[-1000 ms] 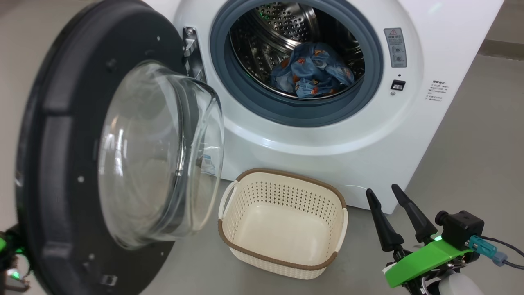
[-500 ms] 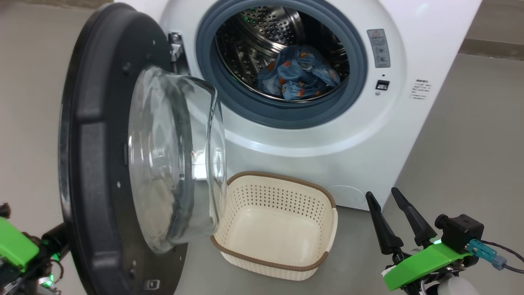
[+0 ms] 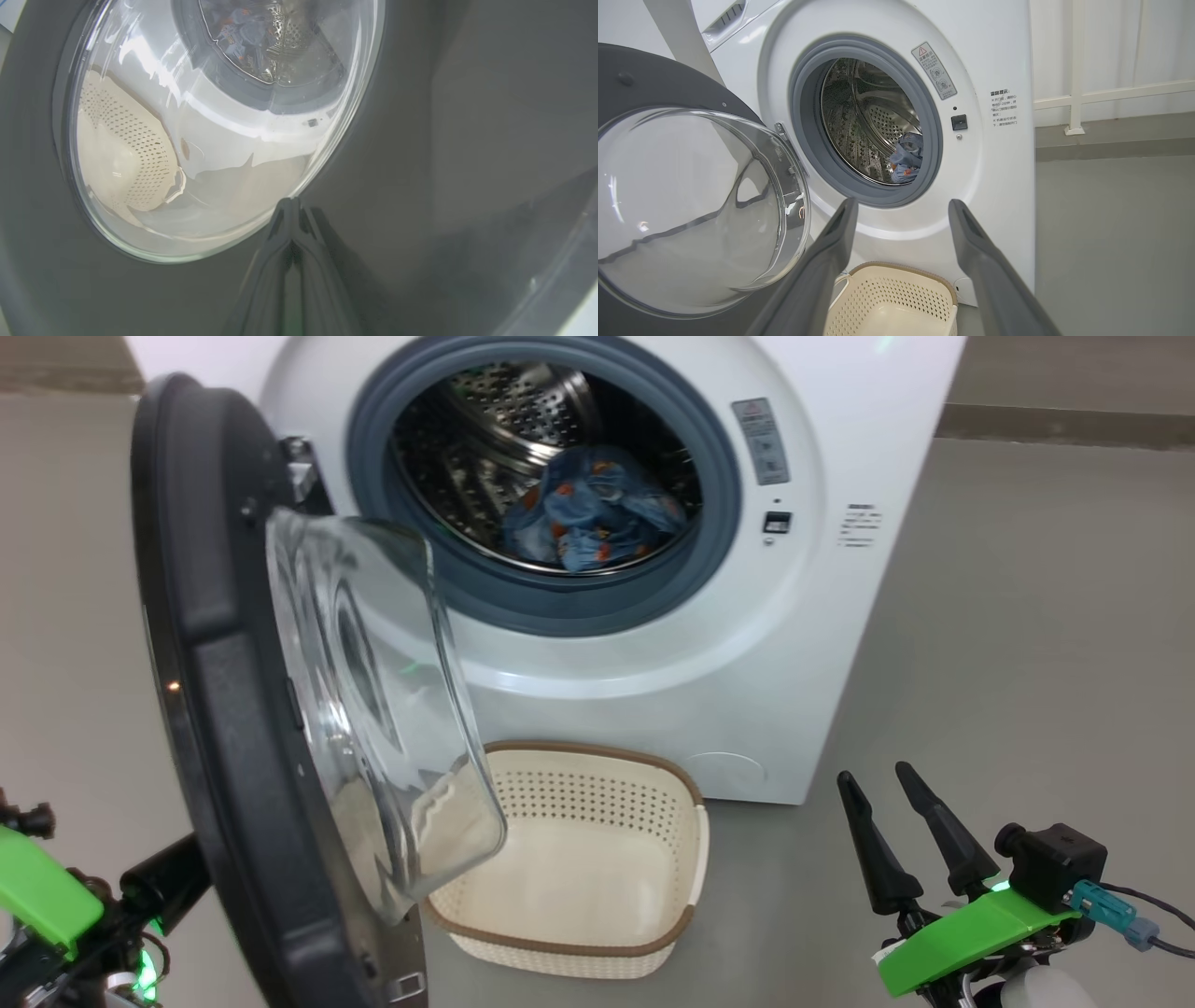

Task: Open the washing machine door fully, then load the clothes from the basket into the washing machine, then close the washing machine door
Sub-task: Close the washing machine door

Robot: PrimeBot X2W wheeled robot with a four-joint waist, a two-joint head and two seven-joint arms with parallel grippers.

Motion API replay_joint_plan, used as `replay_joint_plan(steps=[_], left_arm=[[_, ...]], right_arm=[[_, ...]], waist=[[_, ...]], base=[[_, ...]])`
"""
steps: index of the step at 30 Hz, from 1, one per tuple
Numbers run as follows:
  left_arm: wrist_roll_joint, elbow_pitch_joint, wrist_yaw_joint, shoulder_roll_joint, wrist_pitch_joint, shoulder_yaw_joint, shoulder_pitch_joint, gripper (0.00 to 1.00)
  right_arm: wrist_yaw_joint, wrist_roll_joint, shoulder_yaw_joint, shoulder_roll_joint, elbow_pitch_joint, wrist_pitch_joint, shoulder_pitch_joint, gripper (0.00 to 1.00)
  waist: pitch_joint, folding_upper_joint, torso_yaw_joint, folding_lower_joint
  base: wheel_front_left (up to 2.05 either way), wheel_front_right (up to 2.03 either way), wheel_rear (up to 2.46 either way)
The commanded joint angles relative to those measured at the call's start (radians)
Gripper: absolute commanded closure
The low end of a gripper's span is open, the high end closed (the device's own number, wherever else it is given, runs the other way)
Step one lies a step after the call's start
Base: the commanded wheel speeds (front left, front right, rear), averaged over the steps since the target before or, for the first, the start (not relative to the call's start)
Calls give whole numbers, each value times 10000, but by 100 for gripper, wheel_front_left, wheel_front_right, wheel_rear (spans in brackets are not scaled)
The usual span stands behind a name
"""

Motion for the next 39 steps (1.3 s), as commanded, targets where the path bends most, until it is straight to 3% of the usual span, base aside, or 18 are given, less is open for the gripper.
replay_joint_plan(steps=[1, 16, 39], left_arm=[[-263, -487, -14, 104, 198, 314, -315, 100], [-314, -115, -62, -86, 146, 248, -688, 100], [-254, 243, -391, -386, -46, 185, -940, 100]], right_arm=[[16, -1, 173, -74, -281, -48, -100, 0], [16, 18, 255, -116, -273, -48, -128, 0], [16, 25, 246, -189, -240, -48, -154, 0]], waist=[[-22, 0, -343, 0], [43, 0, -1517, 0], [3, 0, -1603, 0]], base=[[0, 0, 0], [0, 0, 0], [0, 0, 0]])
